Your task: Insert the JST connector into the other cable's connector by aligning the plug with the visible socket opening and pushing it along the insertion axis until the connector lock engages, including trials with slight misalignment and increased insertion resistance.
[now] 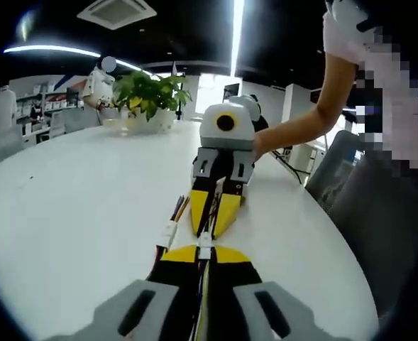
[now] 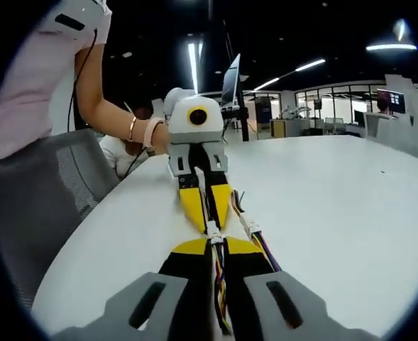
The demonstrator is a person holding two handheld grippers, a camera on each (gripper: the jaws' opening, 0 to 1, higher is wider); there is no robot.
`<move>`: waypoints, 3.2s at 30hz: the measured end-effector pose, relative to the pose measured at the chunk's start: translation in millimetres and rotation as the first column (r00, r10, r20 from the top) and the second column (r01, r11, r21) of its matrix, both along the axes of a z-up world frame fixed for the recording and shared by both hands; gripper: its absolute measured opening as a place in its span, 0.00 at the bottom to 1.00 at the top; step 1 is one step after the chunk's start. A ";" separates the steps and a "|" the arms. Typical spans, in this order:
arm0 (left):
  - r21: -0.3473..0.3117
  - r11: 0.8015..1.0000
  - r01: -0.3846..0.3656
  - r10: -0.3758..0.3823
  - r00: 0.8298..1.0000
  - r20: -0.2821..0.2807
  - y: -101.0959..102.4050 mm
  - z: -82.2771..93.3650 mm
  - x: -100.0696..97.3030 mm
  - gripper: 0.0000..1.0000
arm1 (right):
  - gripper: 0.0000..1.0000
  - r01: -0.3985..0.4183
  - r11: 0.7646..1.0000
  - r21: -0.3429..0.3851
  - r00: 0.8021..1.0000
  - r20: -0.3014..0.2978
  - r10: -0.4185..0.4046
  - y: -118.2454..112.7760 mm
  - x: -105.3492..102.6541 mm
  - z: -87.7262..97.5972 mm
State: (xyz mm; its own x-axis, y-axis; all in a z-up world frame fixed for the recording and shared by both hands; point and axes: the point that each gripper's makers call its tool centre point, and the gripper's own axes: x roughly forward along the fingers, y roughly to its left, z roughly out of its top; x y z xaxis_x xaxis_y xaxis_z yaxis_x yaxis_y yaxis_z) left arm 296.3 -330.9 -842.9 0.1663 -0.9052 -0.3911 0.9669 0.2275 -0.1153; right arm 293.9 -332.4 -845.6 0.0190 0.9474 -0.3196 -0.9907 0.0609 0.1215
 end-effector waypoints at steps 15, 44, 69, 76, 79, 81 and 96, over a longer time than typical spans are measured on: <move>0.038 0.999 -0.025 0.025 1.000 0.003 9.7 13.8 -2.3 0.04 | 0.06 0.026 0.998 -0.049 1.000 0.009 -0.025 -1.9 -6.2 14.7; 0.098 0.970 -0.223 0.216 0.974 0.070 42.6 70.9 -4.3 0.40 | 0.39 0.266 0.964 0.001 0.964 0.019 -0.266 -17.8 -18.9 96.3; 0.046 0.853 -0.520 0.514 0.853 0.090 106.9 115.8 -10.8 0.71 | 0.68 0.633 0.774 -0.020 0.774 0.016 -0.633 -73.9 -6.4 138.3; 0.011 0.811 -0.586 0.585 0.811 0.016 120.4 124.9 -21.5 0.88 | 0.75 0.669 0.743 -0.024 0.742 -0.037 -0.670 -68.0 -22.2 143.0; -0.017 0.799 -0.602 0.601 0.799 -0.028 121.9 128.8 -29.5 0.94 | 0.81 0.671 0.740 -0.043 0.735 -0.092 -0.672 -64.1 -30.7 139.7; -0.011 0.792 -0.611 0.610 0.792 -0.036 122.9 126.8 -35.0 0.98 | 0.83 0.672 0.739 -0.060 0.733 -0.092 -0.674 -63.3 -34.8 134.8; 0.098 0.793 -0.601 0.609 0.787 -0.100 120.3 95.5 -77.5 0.99 | 1.00 0.707 0.699 -0.110 0.688 -0.124 -0.715 -62.3 -66.0 119.0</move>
State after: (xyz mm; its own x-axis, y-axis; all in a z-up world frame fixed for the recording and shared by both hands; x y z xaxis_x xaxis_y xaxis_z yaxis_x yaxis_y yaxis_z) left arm 218.8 -210.6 -747.4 0.6204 -0.6101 -0.4929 0.6085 0.7709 -0.1883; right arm 227.9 -394.7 -726.6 0.6299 0.6521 -0.4219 -0.6181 0.7498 0.2360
